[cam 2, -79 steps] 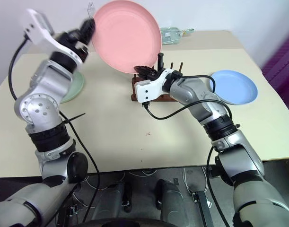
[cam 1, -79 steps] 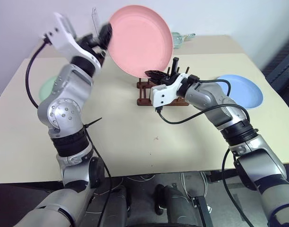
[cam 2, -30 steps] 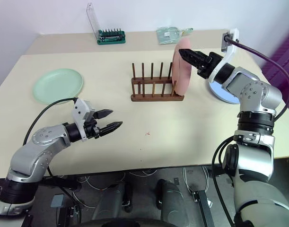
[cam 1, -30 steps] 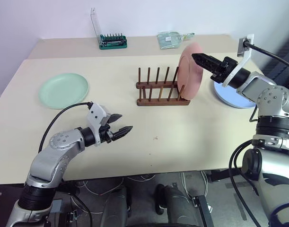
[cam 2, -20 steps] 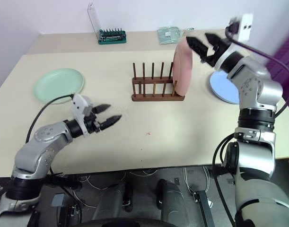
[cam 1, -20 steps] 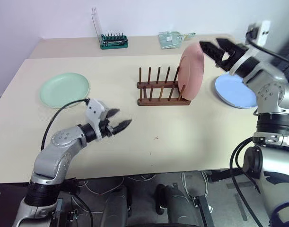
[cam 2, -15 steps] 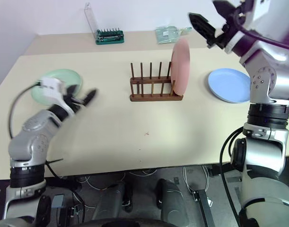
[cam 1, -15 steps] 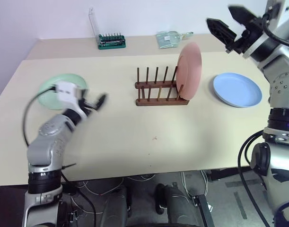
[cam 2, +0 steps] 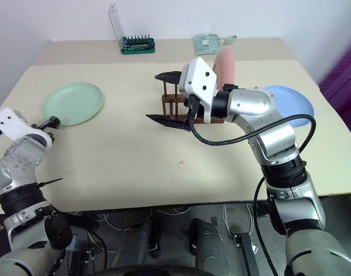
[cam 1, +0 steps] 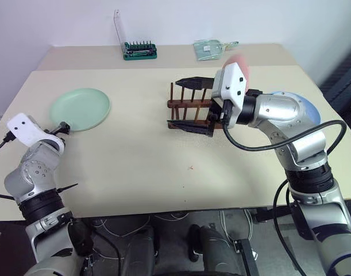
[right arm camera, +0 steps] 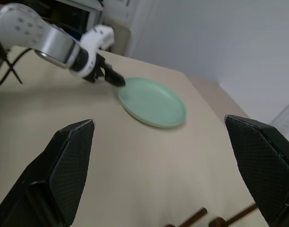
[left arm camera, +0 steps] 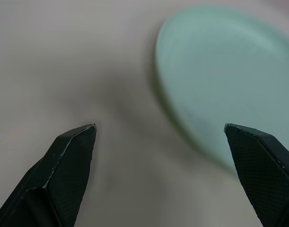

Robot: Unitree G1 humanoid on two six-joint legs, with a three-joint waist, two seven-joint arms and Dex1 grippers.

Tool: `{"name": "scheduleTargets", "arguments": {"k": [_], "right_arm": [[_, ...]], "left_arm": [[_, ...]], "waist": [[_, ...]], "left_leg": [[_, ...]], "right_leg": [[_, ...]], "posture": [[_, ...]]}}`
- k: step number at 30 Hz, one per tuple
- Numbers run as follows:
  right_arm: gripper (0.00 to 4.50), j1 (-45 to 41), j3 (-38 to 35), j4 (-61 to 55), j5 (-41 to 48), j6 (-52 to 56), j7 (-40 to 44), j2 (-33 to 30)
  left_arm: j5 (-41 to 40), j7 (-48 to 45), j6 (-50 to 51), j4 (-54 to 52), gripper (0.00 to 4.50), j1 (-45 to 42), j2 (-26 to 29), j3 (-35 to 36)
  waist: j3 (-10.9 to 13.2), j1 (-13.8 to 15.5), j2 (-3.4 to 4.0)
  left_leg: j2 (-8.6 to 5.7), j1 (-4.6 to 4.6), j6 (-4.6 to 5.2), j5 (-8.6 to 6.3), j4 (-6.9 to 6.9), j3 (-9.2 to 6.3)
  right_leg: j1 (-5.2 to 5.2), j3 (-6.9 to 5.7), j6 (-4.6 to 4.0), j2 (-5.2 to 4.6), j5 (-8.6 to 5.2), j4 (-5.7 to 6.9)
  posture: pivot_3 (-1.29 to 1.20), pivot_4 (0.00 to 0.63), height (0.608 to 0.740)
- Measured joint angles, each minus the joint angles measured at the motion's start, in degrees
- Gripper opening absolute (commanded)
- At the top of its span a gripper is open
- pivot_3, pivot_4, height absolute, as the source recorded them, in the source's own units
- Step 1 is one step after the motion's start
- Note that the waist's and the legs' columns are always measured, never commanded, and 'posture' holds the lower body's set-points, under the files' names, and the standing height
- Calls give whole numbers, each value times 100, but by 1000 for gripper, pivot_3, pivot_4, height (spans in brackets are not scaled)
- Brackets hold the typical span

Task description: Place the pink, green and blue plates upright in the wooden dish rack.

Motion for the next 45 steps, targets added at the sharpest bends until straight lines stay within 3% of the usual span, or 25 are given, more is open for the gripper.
{"name": "scheduleTargets", "arguments": {"k": [4,7,14,15,20,26,32,44,45], "right_arm": [[4500,189,98,-24,-43,26,-2,79],[4500,282,184,-65,-136,26,-13,100],[4500,345,214,-131,-269,27,-138,122],[4500,352,214,-132,-286,27,-158,123],[4500,409,218,-140,-443,-24,-197,117],[4500,33,415,427,-1180,-561,-327,137],[4500,-576,1014,1782,-2749,-2213,-915,350],[4500,-1545,1326,3826,-4768,-3932,-2429,474],[3979,-1545,1350,3890,-4845,-3985,-2471,474]], "left_arm": [[-12,-161,-32,661,4462,-458,166,10],[-11,-277,-156,1116,3692,-745,214,-30],[-120,-225,-433,1591,283,-938,153,117],[-171,-238,-476,1587,87,-950,135,166],[-144,-353,-655,1380,87,-884,115,-61],[-12,-800,-765,-61,87,-771,-17,-1043],[-189,-424,1,-1468,87,-2043,-526,-1843],[-524,188,1263,-2188,87,-2478,-1190,-1834],[-555,213,1318,-2207,0,-2482,-1227,-1816]], "waist": [[0,-1,0],[0,-4,0],[0,-11,0],[-1,-7,-1],[-2,-12,-2],[-1,5,-3],[3,-50,-9],[5,-134,-7],[5,-134,-8]], "left_leg": [[0,1,-1,1,0,1],[-1,0,-1,1,0,3],[-1,1,-1,1,-1,4],[-1,0,-2,1,-1,3],[-1,5,-2,1,-2,4],[-3,-1,-3,2,1,2],[-8,-1,-2,2,-8,7],[-7,2,-16,11,-11,8],[-7,2,-20,14,-10,8]], "right_leg": [[0,-1,-1,1,0,1],[0,0,-1,0,0,1],[-1,0,-1,0,0,1],[0,0,-1,0,1,1],[3,0,-1,0,0,1],[3,-1,-1,-2,1,-2],[-1,7,1,-1,2,-11],[-3,12,1,4,1,-1],[-2,12,1,4,1,-1]], "posture": [[0,150,730],[0,150,730],[0,150,730],[0,150,730],[0,150,730],[0,150,730],[0,150,730],[0,150,730],[0,150,730]]}}
